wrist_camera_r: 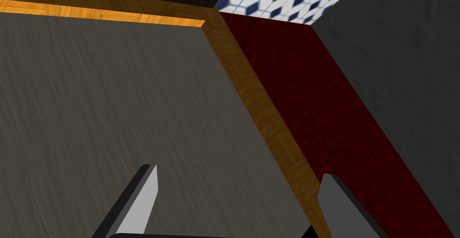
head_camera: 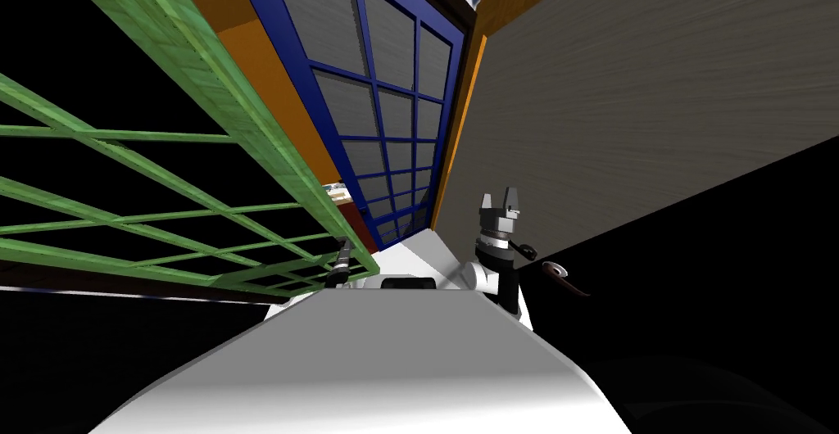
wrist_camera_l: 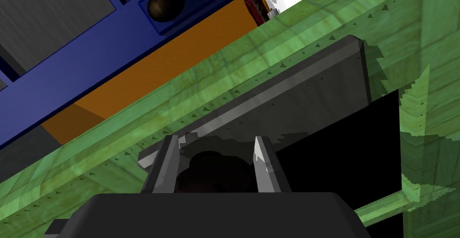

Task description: Pull the door open

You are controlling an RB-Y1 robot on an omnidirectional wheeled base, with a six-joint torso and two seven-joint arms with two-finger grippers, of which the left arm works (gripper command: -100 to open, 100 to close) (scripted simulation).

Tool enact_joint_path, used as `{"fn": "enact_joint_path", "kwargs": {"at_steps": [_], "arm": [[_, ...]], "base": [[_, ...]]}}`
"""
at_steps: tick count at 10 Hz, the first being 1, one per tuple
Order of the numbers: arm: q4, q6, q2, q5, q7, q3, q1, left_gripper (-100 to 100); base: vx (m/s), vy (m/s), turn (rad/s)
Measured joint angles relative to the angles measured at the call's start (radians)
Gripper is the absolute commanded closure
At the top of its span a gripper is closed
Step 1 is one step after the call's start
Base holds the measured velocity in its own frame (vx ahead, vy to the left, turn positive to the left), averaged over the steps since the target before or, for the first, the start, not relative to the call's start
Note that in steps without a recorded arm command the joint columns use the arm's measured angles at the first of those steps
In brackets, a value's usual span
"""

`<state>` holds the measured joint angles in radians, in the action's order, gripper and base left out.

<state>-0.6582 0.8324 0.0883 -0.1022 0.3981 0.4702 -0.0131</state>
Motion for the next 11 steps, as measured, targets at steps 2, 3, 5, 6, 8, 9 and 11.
{"fn": "enact_joint_path", "kwargs": {"at_steps": [2, 3, 5, 6, 8, 9, 11], "arm": [[0.01, -0.001, 0.003, 0.008, -0.047, -0.011, 0.01, 100], [0.003, -0.003, 0.003, 0.01, -0.068, -0.017, 0.006, 100], [0.048, 0.012, 0.018, 0.018, -0.097, -0.019, 0.031, 100], [0.059, 0.022, 0.023, 0.024, -0.123, -0.027, 0.036, 100], [0.051, 0.023, 0.025, 0.03, -0.178, -0.043, 0.031, 100], [0.049, 0.019, 0.026, 0.037, -0.206, -0.051, 0.034, 100], [0.07, 0.029, 0.03, 0.047, -0.255, -0.062, 0.048, 100]], "base": [[-0.031, 0.006, -0.028], [-0.019, -0.006, -0.006], [-0.034, 0.01, -0.036], [-0.032, 0.014, -0.022], [-0.043, 0.009, -0.024], [-0.056, 0.02, -0.033], [-0.033, 0.004, -0.019]]}}
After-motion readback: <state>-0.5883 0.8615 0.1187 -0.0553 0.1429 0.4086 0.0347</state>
